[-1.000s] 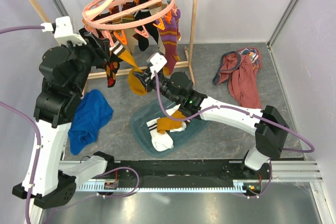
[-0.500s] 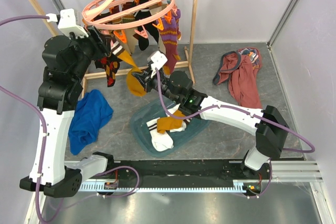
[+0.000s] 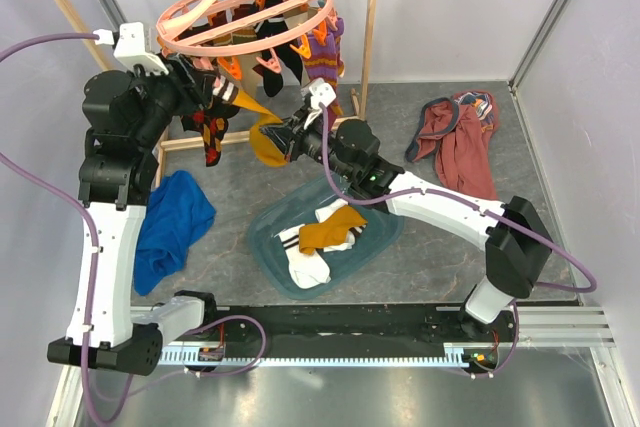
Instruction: Remove the socks clipped to the hanger
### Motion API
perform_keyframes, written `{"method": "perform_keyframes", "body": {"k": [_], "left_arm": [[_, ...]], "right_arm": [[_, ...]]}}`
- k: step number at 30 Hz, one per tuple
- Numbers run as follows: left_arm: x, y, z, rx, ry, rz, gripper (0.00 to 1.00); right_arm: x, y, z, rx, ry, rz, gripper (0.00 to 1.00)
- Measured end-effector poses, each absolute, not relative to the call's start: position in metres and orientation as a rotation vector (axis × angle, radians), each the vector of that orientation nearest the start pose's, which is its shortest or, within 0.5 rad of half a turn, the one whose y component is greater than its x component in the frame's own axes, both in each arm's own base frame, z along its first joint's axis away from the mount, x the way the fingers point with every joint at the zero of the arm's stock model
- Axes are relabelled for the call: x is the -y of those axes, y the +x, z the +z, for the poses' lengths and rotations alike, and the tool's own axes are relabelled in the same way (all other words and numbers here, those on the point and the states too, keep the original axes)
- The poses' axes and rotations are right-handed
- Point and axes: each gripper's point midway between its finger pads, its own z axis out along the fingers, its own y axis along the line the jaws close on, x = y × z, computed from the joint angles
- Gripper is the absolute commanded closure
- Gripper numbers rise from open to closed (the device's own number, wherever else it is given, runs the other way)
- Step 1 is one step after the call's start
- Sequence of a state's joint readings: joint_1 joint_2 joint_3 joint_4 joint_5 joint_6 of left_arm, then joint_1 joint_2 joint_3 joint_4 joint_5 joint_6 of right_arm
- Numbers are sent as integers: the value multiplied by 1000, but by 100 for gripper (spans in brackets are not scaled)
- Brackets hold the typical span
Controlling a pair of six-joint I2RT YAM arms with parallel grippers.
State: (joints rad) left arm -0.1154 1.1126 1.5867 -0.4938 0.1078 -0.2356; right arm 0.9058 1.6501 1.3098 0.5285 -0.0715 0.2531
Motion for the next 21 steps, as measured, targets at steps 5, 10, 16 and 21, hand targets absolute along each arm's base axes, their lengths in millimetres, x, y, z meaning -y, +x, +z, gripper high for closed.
{"method": "perform_keyframes", "body": {"k": [5,10,16,21], "left_arm": [[66,339,466,-1600,-9,-391,42],[69,340,477,-1554,11,-421,42],[73,341,484,-1521,31,-450,45],[72,342,487,-1511,24,-452,45]], "right_arm": [[-441,320,356,-1378,-512,1055,100],[-442,321,354,-1386,-511,1072,100],[-443,319,353,-1386,-518,1079,100],[-443,318,353,-1385,-523,1083,100]]}}
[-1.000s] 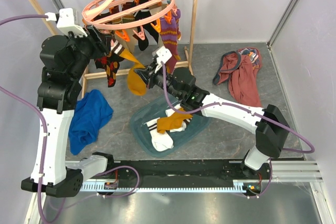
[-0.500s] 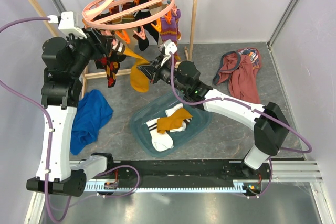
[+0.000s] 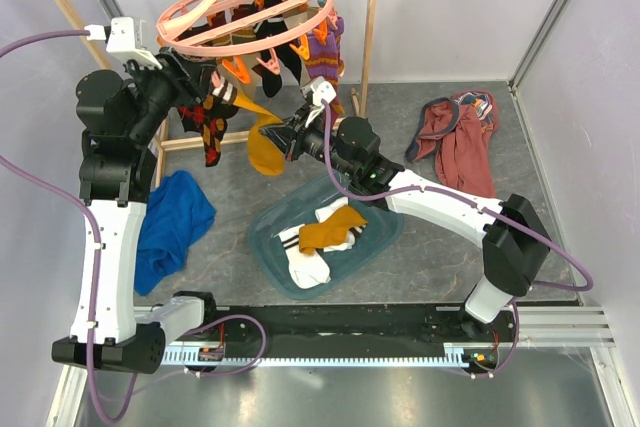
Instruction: Remove the socks clipped to the hanger
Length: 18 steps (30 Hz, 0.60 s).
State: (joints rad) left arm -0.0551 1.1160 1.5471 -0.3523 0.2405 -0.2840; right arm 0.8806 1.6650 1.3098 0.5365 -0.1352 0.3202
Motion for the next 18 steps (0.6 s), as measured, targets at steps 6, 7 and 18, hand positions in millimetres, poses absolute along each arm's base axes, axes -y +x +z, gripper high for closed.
{"method": "perform_keyframes", "body": {"k": [6,7,18], "left_arm": [[71,344,488,-1505,11,-457,42],[71,344,488,-1506,10,-457,41],[67,354,469,-1543,-25,-471,55]], "right_arm": [[-443,318,352,-1387,-524,1083,100],[-443,318,352,-1389,-524,1084,100],[-444,318,350,-1404,-530,1082,100]]}}
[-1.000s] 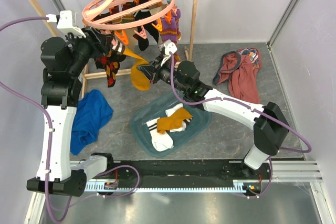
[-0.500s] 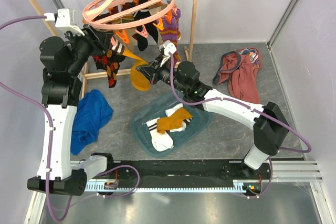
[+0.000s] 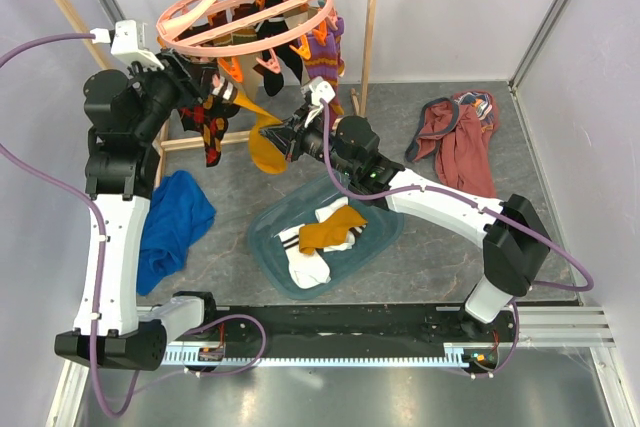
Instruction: Remove the socks clipped to the hanger
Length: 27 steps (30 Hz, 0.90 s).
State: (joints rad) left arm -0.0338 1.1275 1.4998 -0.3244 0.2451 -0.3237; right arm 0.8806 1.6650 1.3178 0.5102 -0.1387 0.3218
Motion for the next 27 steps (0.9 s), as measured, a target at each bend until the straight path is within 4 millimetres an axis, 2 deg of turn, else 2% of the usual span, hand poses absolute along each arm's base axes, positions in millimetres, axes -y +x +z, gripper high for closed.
{"method": "perform_keyframes", "body": {"k": [2,5,8,9,12,27], "left_arm": [[68,355,470,-1539,-27,-477,60],[68,355,472,-1529,-30,-482,62],[68,355,475,-1520,-31,-485,77],[68,355,475,-1519,-32,-485,86],[69,355,475,-1517,-26,-490,98],[71,358,474,-1524,-23,-510,98]], "right_arm": [[-444,318,349,-1408,-531,1081,100],[-444,318,349,-1410,-535,1083,100],[-444,317,349,-1410,-535,1084,100],[-444,317,349,-1410,-534,1085,100],[-444,317,349,-1412,-532,1090,100],[-442,314,345,-1430,-517,1103,100]]}}
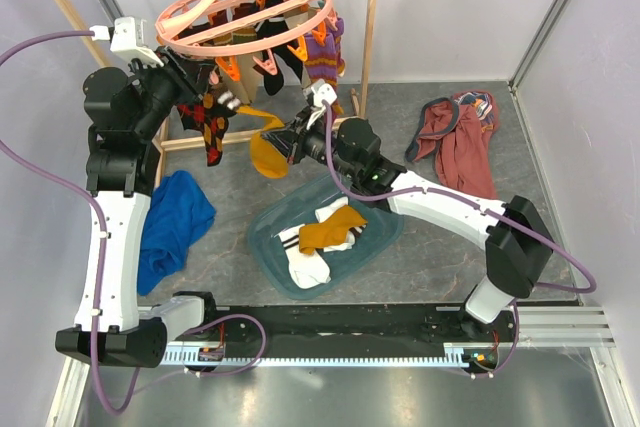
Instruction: Remove the socks clipped to the hanger
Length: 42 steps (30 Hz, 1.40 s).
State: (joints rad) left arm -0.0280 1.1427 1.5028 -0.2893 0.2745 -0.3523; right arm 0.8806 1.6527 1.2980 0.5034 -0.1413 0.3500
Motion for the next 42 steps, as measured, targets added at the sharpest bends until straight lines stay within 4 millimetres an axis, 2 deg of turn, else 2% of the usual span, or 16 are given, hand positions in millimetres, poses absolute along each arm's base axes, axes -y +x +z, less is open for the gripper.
{"method": "perform_keyframes", "body": {"k": [8,11,14,19,22,23,29,31,32,34,35,38,42], "left_arm": [[72,358,475,-1523,-30,-518,98],[73,357,475,-1524,-24,-524,97],[75,356,475,-1525,-14,-534,86],[81,351,474,-1528,8,-564,75],[86,347,472,-1529,33,-595,63],[88,346,472,-1530,38,-602,55],[87,337,460,-1542,22,-613,44],[87,334,459,-1539,22,-612,42],[86,332,459,-1538,20,-609,39],[83,328,455,-1533,6,-596,36],[82,326,452,-1530,-3,-587,36],[76,320,441,-1530,-30,-563,35],[63,319,422,-1542,-100,-502,33]], "right_arm": [[-438,313,349,-1429,-508,1102,100],[-435,311,346,-1453,-489,1109,92],[-429,308,335,-1515,-473,1104,88],[-414,297,314,-1638,-454,1086,85],[-399,284,298,-1709,-435,1086,83],[-393,280,292,-1736,-425,1085,82],[-361,254,260,-1873,-357,1079,73],[-350,246,249,-1909,-327,1077,63],[-345,242,242,-1930,-306,1073,50],[-335,235,225,-1975,-267,1071,38],[-330,231,214,-2003,-250,1063,29],[-320,226,185,-2099,-219,1014,15],[-307,226,169,-2179,-201,909,2]]}}
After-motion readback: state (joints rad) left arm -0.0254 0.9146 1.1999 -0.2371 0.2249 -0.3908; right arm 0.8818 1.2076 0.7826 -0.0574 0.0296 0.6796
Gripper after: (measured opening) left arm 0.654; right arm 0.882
